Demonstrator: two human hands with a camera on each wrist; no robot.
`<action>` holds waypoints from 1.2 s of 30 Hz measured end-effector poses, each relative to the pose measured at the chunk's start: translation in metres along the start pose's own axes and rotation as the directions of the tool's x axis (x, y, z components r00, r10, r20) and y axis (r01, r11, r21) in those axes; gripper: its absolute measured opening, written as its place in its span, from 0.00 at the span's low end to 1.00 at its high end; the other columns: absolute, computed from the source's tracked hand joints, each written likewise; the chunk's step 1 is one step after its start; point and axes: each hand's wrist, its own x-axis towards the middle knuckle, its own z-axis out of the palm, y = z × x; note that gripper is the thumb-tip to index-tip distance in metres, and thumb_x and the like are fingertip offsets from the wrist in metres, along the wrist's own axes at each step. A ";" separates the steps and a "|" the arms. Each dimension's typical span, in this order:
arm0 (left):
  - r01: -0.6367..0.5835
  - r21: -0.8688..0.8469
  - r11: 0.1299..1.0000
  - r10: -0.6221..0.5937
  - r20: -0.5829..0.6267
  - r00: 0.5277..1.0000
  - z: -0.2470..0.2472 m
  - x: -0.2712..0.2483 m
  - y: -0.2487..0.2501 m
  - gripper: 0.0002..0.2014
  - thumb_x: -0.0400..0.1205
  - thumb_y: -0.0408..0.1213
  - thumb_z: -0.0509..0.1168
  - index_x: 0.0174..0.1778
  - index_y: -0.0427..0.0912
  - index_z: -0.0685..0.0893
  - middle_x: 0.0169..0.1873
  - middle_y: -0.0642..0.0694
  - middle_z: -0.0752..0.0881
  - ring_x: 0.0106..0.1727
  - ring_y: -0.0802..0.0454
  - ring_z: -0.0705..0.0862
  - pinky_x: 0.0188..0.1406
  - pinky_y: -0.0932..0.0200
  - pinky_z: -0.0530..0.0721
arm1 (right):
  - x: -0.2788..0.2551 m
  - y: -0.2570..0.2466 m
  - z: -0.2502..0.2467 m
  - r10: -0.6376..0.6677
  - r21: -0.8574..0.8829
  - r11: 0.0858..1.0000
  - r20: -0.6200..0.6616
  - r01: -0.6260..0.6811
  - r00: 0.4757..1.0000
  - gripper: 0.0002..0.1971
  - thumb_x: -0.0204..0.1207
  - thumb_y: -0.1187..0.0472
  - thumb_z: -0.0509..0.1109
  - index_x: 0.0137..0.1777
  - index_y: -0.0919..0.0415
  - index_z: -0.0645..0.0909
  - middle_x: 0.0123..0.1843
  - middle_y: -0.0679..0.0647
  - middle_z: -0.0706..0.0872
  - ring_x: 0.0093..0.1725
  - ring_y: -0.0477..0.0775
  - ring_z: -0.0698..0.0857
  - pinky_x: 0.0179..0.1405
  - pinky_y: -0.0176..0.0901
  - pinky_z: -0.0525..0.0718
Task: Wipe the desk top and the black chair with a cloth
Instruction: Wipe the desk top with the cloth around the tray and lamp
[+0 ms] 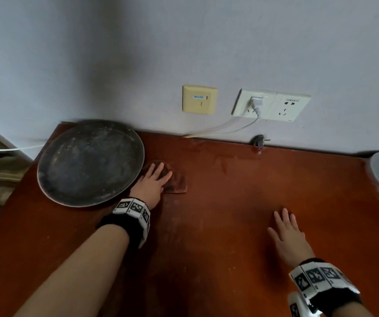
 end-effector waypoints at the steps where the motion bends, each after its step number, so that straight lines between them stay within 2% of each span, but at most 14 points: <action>1: 0.003 -0.025 1.000 -0.003 -0.003 1.000 0.001 0.002 -0.001 0.28 0.88 0.35 0.50 0.83 0.54 0.49 0.83 0.47 0.38 0.83 0.44 0.38 0.79 0.45 0.55 | 0.000 -0.002 0.002 0.002 -0.007 1.000 -0.005 -0.002 1.000 0.30 0.86 0.47 0.46 0.83 0.52 0.40 0.84 0.51 0.35 0.83 0.52 0.37 0.80 0.55 0.47; 6: 0.034 -0.141 0.989 -0.040 -0.039 0.998 0.017 -0.024 0.016 0.30 0.85 0.31 0.52 0.83 0.52 0.54 0.83 0.47 0.40 0.83 0.43 0.39 0.79 0.42 0.54 | -0.001 0.000 0.004 0.002 -0.057 0.998 0.010 -0.002 1.000 0.31 0.86 0.48 0.47 0.83 0.53 0.38 0.84 0.51 0.34 0.83 0.52 0.36 0.80 0.55 0.48; 9: -0.101 -0.134 0.986 0.075 -0.188 0.979 0.053 -0.098 0.003 0.31 0.76 0.29 0.61 0.77 0.51 0.70 0.81 0.46 0.55 0.81 0.41 0.57 0.70 0.40 0.74 | -0.003 0.000 0.004 -0.012 -0.086 0.996 0.017 0.014 1.000 0.32 0.86 0.47 0.47 0.83 0.53 0.36 0.83 0.51 0.32 0.83 0.52 0.36 0.81 0.54 0.48; 10: -0.104 -0.150 0.983 0.068 -0.224 0.972 0.063 -0.120 -0.001 0.31 0.73 0.30 0.63 0.75 0.52 0.73 0.79 0.48 0.57 0.79 0.42 0.60 0.68 0.43 0.76 | -0.004 0.001 0.005 -0.011 -0.096 0.995 0.016 0.013 1.000 0.32 0.86 0.47 0.47 0.83 0.53 0.35 0.83 0.51 0.32 0.82 0.52 0.36 0.81 0.54 0.47; 14: 0.013 -0.237 0.971 -0.029 -0.063 0.998 0.053 -0.116 -0.016 0.28 0.87 0.33 0.52 0.82 0.58 0.55 0.81 0.54 0.38 0.81 0.51 0.33 0.81 0.50 0.51 | -0.007 -0.004 0.005 -0.006 -0.092 0.996 0.007 0.007 1.000 0.32 0.86 0.47 0.47 0.83 0.54 0.37 0.84 0.52 0.33 0.83 0.52 0.36 0.81 0.54 0.49; 17: 0.027 -0.172 0.985 -0.038 -0.061 0.997 0.024 -0.063 -0.012 0.29 0.87 0.33 0.51 0.83 0.56 0.52 0.83 0.48 0.39 0.83 0.45 0.37 0.79 0.45 0.55 | -0.013 -0.012 0.004 -0.025 -0.047 0.999 0.029 0.027 0.999 0.31 0.86 0.47 0.47 0.84 0.54 0.40 0.84 0.52 0.35 0.83 0.52 0.38 0.81 0.53 0.49; 20: 0.007 -0.086 0.996 -0.007 0.003 1.000 0.022 -0.050 0.007 0.29 0.86 0.33 0.50 0.83 0.54 0.51 0.83 0.46 0.39 0.83 0.42 0.37 0.79 0.41 0.53 | -0.025 -0.022 0.010 -0.061 0.001 0.998 0.049 0.061 0.997 0.30 0.86 0.48 0.48 0.84 0.53 0.41 0.84 0.51 0.36 0.83 0.51 0.37 0.81 0.51 0.48; 22: -0.104 -0.046 0.993 0.101 -0.072 0.992 0.034 -0.071 0.030 0.30 0.83 0.32 0.51 0.82 0.52 0.56 0.84 0.44 0.43 0.83 0.40 0.40 0.79 0.38 0.57 | -0.032 -0.025 0.013 -0.081 0.006 0.997 0.040 0.081 0.996 0.29 0.86 0.48 0.48 0.83 0.52 0.41 0.84 0.50 0.35 0.83 0.50 0.37 0.81 0.51 0.47; 24: -0.287 0.018 0.958 0.287 -0.132 0.949 0.056 -0.102 0.058 0.31 0.76 0.33 0.51 0.78 0.53 0.68 0.83 0.44 0.55 0.82 0.43 0.50 0.72 0.36 0.70 | -0.040 -0.024 0.015 -0.099 0.038 0.994 0.036 0.098 0.994 0.28 0.87 0.49 0.48 0.83 0.51 0.44 0.84 0.49 0.37 0.83 0.49 0.38 0.81 0.51 0.47; 28: -0.464 0.014 0.885 0.460 0.116 0.880 0.100 -0.161 0.111 0.30 0.64 0.49 0.53 0.66 0.61 0.75 0.72 0.52 0.76 0.75 0.48 0.69 0.55 0.50 0.86 | -0.066 -0.018 0.019 -0.144 0.134 0.981 0.034 0.138 0.989 0.26 0.87 0.51 0.50 0.83 0.50 0.51 0.85 0.46 0.42 0.83 0.45 0.41 0.80 0.43 0.48; 30: -0.527 -0.022 0.849 0.526 0.125 0.841 0.095 -0.165 0.126 0.29 0.67 0.47 0.53 0.66 0.63 0.77 0.74 0.54 0.74 0.78 0.51 0.64 0.61 0.53 0.83 | -0.083 -0.016 0.029 -0.182 0.129 0.976 0.055 0.174 0.982 0.26 0.87 0.52 0.51 0.83 0.49 0.52 0.84 0.45 0.42 0.83 0.45 0.40 0.79 0.40 0.47; 32: -0.577 -0.076 0.813 0.579 0.012 0.815 0.079 -0.158 0.129 0.29 0.79 0.35 0.52 0.76 0.61 0.68 0.82 0.55 0.56 0.83 0.56 0.45 0.78 0.51 0.63 | -0.096 -0.015 0.038 -0.231 0.133 0.966 0.068 0.220 0.971 0.25 0.87 0.52 0.51 0.83 0.48 0.51 0.84 0.45 0.41 0.83 0.44 0.40 0.79 0.38 0.47; 34: -0.554 -0.144 0.820 0.564 0.040 0.825 0.068 -0.149 0.124 0.28 0.85 0.31 0.51 0.81 0.58 0.59 0.83 0.58 0.43 0.82 0.58 0.36 0.82 0.52 0.48 | -0.109 -0.015 0.045 -0.252 0.166 0.957 0.068 0.238 0.965 0.25 0.87 0.53 0.51 0.83 0.47 0.52 0.84 0.44 0.42 0.83 0.44 0.40 0.79 0.37 0.46; 36: -0.492 -0.276 0.826 0.512 0.002 0.859 0.061 -0.144 0.122 0.27 0.86 0.34 0.55 0.80 0.58 0.62 0.82 0.60 0.49 0.83 0.61 0.42 0.82 0.53 0.54 | -0.122 -0.016 0.054 -0.268 0.194 0.948 0.050 0.254 0.962 0.25 0.87 0.54 0.51 0.83 0.48 0.53 0.85 0.44 0.43 0.83 0.44 0.41 0.79 0.36 0.45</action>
